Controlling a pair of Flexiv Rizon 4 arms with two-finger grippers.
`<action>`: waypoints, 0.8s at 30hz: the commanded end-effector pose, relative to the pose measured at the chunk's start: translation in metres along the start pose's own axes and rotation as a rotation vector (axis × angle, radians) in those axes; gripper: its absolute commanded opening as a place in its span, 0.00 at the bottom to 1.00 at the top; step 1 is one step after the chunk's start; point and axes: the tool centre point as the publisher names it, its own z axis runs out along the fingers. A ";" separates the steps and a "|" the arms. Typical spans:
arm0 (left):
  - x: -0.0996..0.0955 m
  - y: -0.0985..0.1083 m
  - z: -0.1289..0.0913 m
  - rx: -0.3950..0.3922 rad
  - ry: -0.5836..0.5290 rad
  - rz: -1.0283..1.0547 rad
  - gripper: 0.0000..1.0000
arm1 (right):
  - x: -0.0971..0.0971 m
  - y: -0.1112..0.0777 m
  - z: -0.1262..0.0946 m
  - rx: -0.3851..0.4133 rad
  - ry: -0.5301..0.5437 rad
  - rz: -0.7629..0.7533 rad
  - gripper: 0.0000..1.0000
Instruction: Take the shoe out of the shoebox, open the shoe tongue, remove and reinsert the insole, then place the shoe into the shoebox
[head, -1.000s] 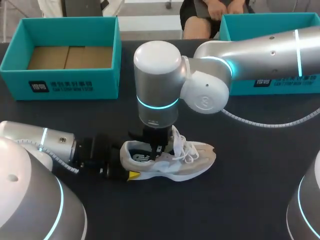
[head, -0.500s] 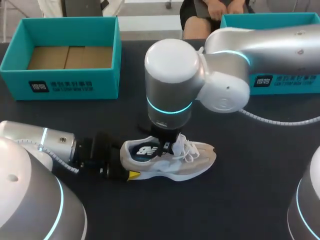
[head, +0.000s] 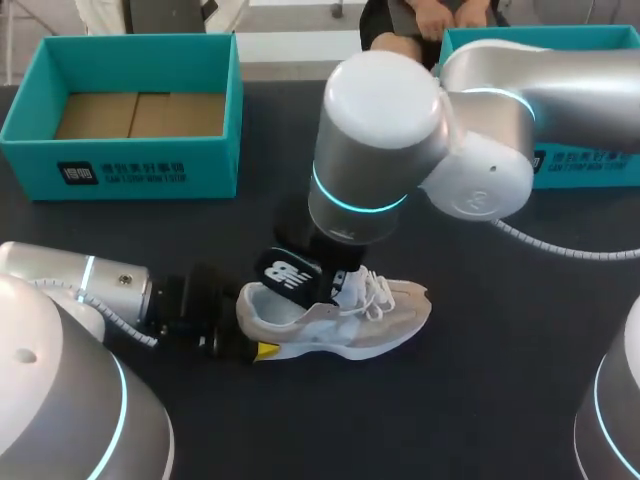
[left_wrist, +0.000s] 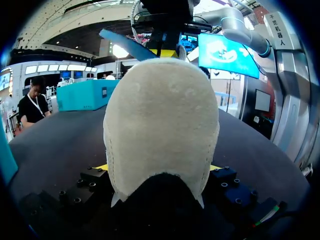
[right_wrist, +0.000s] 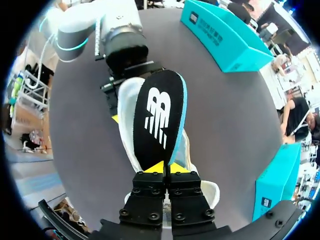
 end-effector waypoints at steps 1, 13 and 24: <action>0.001 0.000 0.001 -0.003 -0.001 -0.001 0.00 | -0.001 0.016 0.008 -0.061 0.071 -0.059 0.00; 0.001 0.000 0.001 -0.003 -0.001 -0.001 0.00 | 0.007 0.044 0.015 -0.118 0.210 -0.175 0.00; 0.001 0.000 0.001 -0.003 -0.001 -0.001 0.00 | 0.008 0.046 0.007 -0.212 0.526 -0.140 0.49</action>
